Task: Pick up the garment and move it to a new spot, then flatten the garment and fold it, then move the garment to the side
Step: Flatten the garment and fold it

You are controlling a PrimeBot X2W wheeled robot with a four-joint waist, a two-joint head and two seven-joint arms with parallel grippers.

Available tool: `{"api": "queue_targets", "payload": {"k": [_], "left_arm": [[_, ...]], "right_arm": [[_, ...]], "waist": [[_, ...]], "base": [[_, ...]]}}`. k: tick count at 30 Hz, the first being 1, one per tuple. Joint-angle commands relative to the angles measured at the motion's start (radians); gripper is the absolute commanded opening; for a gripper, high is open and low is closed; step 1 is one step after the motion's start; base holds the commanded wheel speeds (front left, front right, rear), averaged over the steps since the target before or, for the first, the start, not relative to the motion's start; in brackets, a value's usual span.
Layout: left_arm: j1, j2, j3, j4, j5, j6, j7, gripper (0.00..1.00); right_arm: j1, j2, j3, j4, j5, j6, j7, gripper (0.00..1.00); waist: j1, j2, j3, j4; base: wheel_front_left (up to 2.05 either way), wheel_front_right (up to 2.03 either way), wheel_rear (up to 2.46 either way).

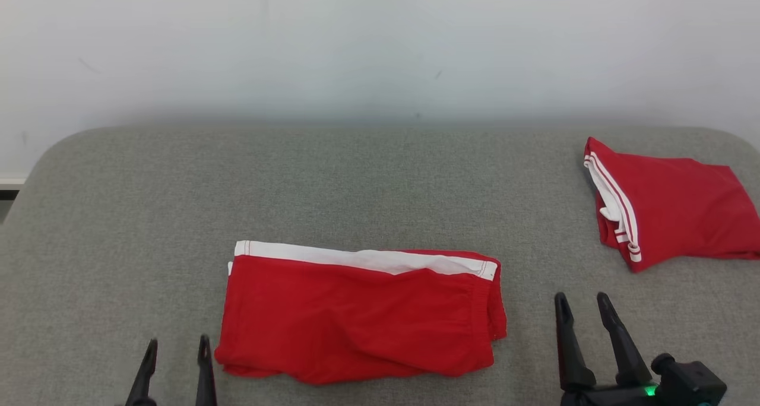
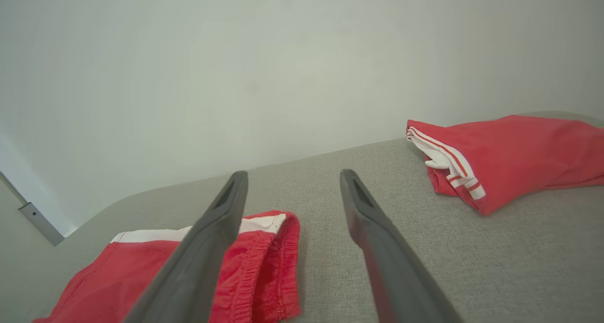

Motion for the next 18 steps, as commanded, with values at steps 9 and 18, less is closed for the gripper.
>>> {"api": "queue_targets", "payload": {"k": [9,18], "left_arm": [[0.043,-0.022,0.051,-0.015,0.042,-0.016,-0.002,1.00],[0.015,-0.035,0.062,0.003,0.059,-0.043,-0.002,1.00]], "right_arm": [[-0.061,-0.002,0.042,0.175,-0.052,-0.002,-0.001,1.00],[-0.288,-0.008,0.052,0.502,-0.118,-0.002,-0.001,1.00]], "waist": [[0.0000,0.0000,-0.015,0.046],[0.0000,0.0000,-0.025,0.116]], "base": [[0.00,0.00,0.00],[0.00,0.00,0.00]]}}
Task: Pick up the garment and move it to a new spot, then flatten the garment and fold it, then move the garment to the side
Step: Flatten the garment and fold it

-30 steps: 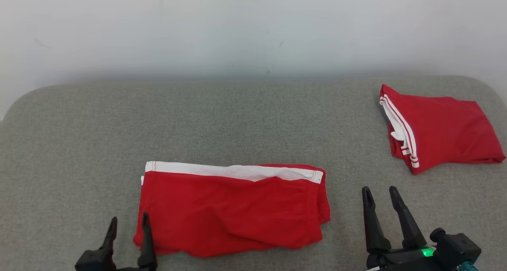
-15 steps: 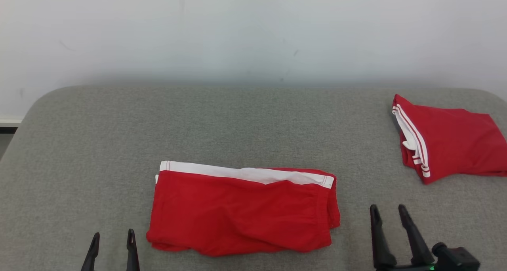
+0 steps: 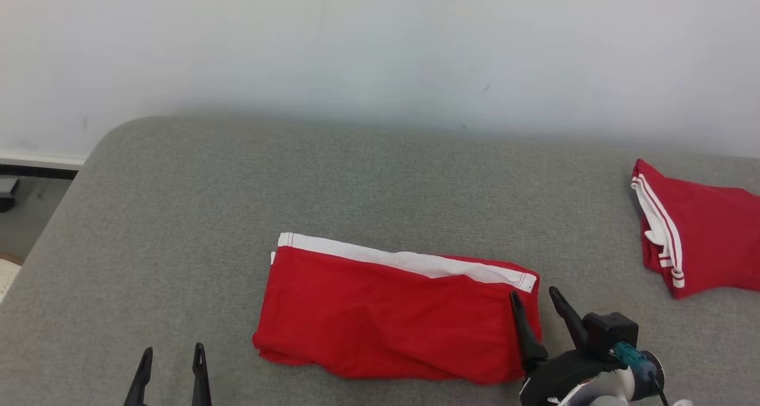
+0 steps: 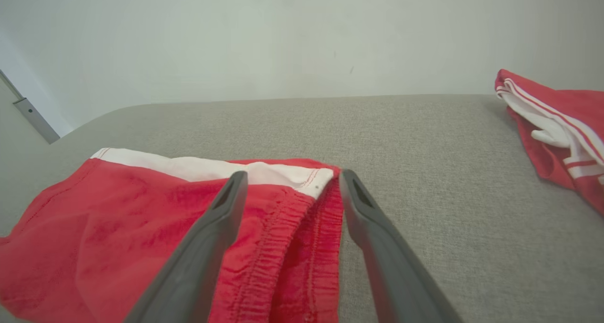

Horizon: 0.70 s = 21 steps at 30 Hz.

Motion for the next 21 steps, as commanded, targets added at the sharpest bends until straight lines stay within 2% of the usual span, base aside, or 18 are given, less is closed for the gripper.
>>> {"api": "queue_targets", "payload": {"k": [1,8,13,18,21], "left_arm": [[-0.012,-0.006,0.005,0.005,0.008,-0.005,-0.002,1.00],[-0.008,-0.012,-0.003,0.019,0.004,-0.010,-0.002,1.00],[-0.005,-0.014,-0.002,0.017,0.000,-0.009,-0.002,1.00],[-0.024,-0.015,0.000,0.022,-0.002,-0.010,-0.002,1.00],[-0.040,-0.015,-0.013,0.024,-0.003,-0.004,-0.002,1.00]], "right_arm": [[-0.040,-0.002,-0.012,0.061,-0.013,-0.002,-0.001,1.00],[-0.126,0.002,-0.085,0.291,-0.061,-0.002,-0.001,1.00],[-0.145,0.006,-0.093,0.378,-0.043,-0.002,-0.001,1.00],[-0.187,0.008,0.015,0.471,0.123,-0.002,0.021,1.00],[-0.195,0.009,0.104,0.475,0.239,-0.002,0.048,1.00]], "waist": [[0.0000,0.0000,-0.005,0.029],[0.0000,0.0000,-0.007,0.061],[0.0000,0.0000,-0.002,0.066],[0.0000,0.0000,0.014,0.068],[0.0000,0.0000,0.022,0.071]], "base": [[0.00,0.00,0.00],[0.00,0.00,0.00],[0.00,0.00,0.00],[0.00,0.00,0.00],[0.00,0.00,0.00]]}}
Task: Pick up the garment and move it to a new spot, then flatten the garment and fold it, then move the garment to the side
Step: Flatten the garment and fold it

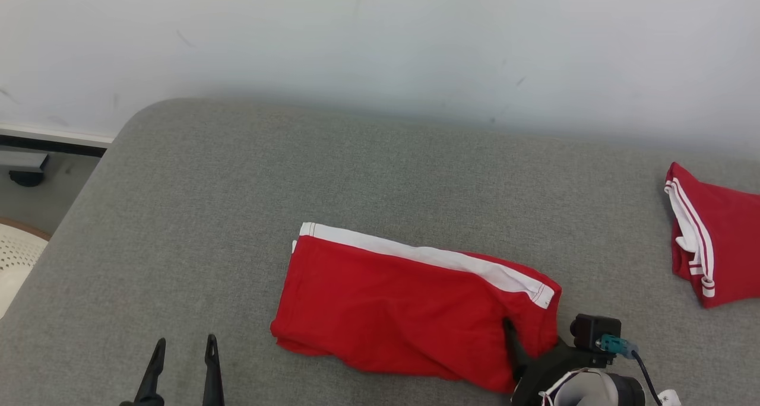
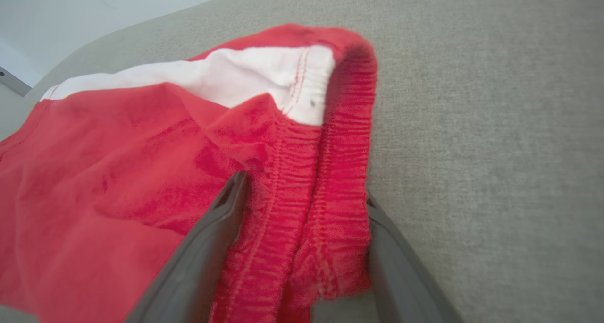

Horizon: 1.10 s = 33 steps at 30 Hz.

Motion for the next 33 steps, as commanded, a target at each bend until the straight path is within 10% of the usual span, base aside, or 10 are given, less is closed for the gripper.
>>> {"api": "queue_targets", "payload": {"k": [1,3,5,6,17,33], "left_arm": [[-0.020,-0.001,-0.003,0.003,-0.002,0.003,-0.002,1.00],[-0.023,-0.001,-0.007,0.010,-0.008,0.003,-0.002,1.00],[-0.030,-0.002,-0.007,0.014,-0.011,0.004,-0.002,1.00],[-0.031,-0.002,-0.007,0.017,-0.013,0.005,-0.002,1.00],[-0.002,-0.002,0.009,0.027,-0.034,0.006,-0.002,1.00],[-0.003,-0.002,-0.020,0.038,-0.058,0.006,-0.002,1.00]], "right_arm": [[0.006,0.006,0.035,0.004,0.036,-0.001,0.019,1.00],[0.003,0.008,0.077,0.009,0.090,0.000,0.032,1.00],[-0.007,0.008,0.103,0.025,0.115,0.000,0.032,0.17],[-0.011,0.008,0.112,0.035,0.123,0.000,0.025,0.00],[-0.048,-0.137,0.139,0.080,0.173,-0.003,0.024,0.00],[-0.026,-0.320,0.256,-0.315,0.508,-0.002,0.341,0.00]], "waist": [[0.0000,0.0000,0.004,0.003],[0.0000,0.0000,0.006,0.005],[0.0000,0.0000,0.007,0.006],[0.0000,0.0000,0.006,0.006],[0.0000,0.0000,-0.007,-0.031],[0.0000,0.0000,-0.018,-0.073]], "base": [[0.00,0.00,0.00],[0.00,0.00,0.00],[0.00,0.00,0.00],[0.00,0.00,0.00],[0.00,0.00,0.00],[0.00,0.00,0.00]]}}
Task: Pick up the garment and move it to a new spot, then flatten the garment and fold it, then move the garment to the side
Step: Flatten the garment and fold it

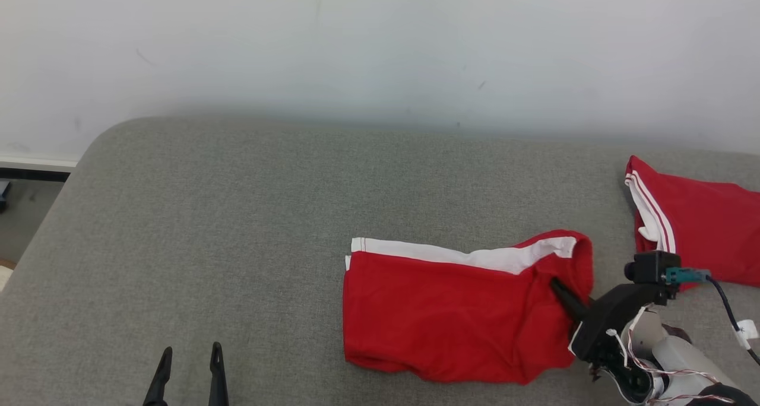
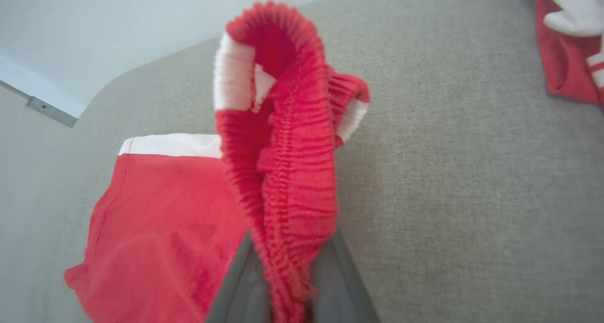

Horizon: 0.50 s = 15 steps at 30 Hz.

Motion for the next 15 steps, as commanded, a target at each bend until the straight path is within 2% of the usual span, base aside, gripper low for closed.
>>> {"api": "queue_targets", "payload": {"k": [1,7,15], "left_arm": [[0.006,-0.001,-0.001,0.001,-0.013,-0.003,-0.002,1.00],[0.001,-0.001,-0.020,0.013,-0.018,-0.006,-0.002,1.00],[-0.013,-0.001,-0.060,0.030,-0.036,0.004,-0.002,1.00]], "right_arm": [[0.007,-0.002,0.001,-0.011,0.013,-0.002,0.013,0.00],[0.005,0.018,-0.012,-0.138,0.155,-0.002,0.159,0.00],[-0.051,0.094,-0.018,-0.146,0.183,-0.002,0.235,0.00]], "waist": [[0.0000,0.0000,-0.003,0.004],[0.0000,0.0000,-0.009,0.032],[0.0000,0.0000,-0.011,0.093]], "base": [[0.00,0.00,0.00],[0.00,0.00,0.00],[0.00,0.00,0.00]]}}
